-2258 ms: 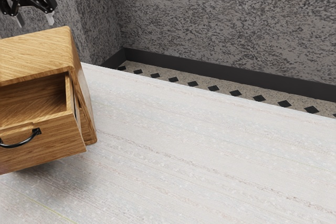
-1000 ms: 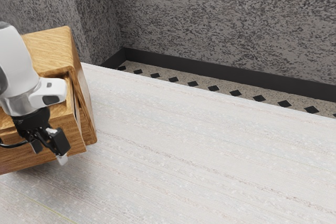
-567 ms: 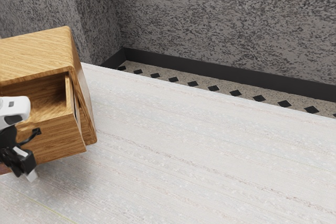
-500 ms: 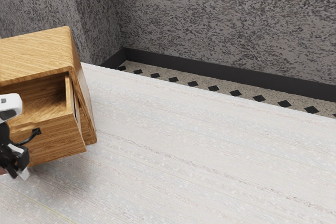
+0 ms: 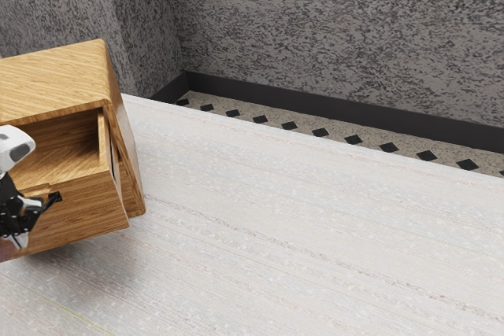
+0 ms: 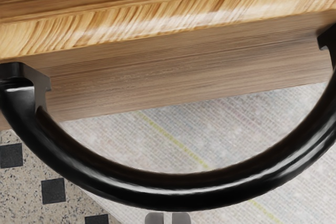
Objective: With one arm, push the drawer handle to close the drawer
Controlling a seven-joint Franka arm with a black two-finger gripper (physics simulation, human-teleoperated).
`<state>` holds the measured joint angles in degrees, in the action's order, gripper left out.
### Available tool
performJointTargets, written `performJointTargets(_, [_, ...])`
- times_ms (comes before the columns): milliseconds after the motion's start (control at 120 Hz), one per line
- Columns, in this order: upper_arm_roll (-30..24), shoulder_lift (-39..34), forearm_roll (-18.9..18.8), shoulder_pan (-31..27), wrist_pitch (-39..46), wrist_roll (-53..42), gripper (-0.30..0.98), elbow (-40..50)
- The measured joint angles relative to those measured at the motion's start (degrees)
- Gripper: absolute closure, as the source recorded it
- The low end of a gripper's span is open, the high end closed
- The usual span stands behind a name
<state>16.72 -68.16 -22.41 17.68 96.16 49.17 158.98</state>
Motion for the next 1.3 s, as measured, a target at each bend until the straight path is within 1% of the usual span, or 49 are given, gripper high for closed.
performJointTargets(142, [1.08, 1.22, -2.23, 0.18, 2.61, 3.74, 0.78, -0.58])
performJointTargets(392, [1.91, 1.94, -4.08, 0.36, 5.71, 8.49, 0.78, -0.82])
performJointTargets(608, [6.19, 3.61, -7.9, 0.51, 7.75, 11.04, 0.79, -1.55])
performJointTargets(842, [11.98, 8.08, -12.78, 1.97, 10.52, 12.79, 0.79, -4.45])
performJointTargets(992, [12.82, 9.63, -14.3, 2.54, 12.14, 13.4, 0.79, -5.94])
performJointTargets(1300, [19.26, 13.4, -18.2, 5.83, 14.41, 14.07, 0.79, -10.2])
